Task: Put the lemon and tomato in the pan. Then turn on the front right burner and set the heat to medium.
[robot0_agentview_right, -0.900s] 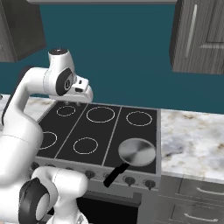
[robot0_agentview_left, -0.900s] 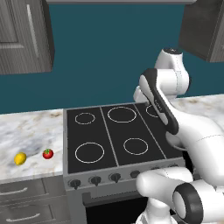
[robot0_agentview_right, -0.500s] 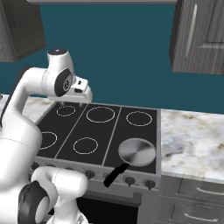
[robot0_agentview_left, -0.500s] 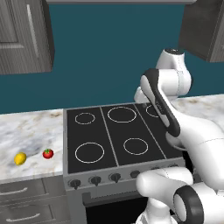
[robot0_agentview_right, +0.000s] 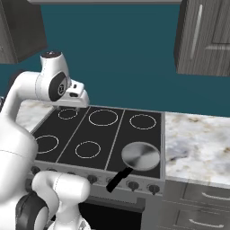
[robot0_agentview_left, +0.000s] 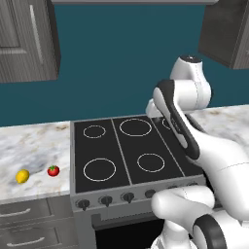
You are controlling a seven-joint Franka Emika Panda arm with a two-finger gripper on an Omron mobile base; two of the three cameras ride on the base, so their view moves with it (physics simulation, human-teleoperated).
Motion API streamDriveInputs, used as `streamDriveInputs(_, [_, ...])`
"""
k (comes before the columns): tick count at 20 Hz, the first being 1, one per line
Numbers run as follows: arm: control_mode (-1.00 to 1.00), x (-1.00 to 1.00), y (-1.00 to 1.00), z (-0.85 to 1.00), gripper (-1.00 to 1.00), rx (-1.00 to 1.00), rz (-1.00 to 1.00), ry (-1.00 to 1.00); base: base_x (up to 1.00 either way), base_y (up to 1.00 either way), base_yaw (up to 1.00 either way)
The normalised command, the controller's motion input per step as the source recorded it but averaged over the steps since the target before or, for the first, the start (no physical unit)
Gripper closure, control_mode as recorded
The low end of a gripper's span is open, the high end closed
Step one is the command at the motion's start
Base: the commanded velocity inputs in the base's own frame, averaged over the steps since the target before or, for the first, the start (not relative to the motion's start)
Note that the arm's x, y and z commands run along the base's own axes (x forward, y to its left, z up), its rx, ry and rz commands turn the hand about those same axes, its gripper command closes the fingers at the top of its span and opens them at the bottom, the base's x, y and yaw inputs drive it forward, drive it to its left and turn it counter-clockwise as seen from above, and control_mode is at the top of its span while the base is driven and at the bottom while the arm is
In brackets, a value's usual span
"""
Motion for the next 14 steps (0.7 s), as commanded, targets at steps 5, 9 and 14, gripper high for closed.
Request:
streamDriveInputs(5, [-1.0, 0.0, 0.16, 0.0, -1.0, 0.0, 0.0, 0.0, 0.0, 0.0, 0.0])
streamDriveInputs(9, [-1.0, 0.0, 0.09, 0.0, -1.0, 0.0, 0.0, -0.03, 0.0, 0.0, 0.0])
streamDriveInputs(14, [-1.0, 0.0, 0.0, 0.0, -1.0, 0.0, 0.0, -0.03, 0.0, 0.0, 0.0])
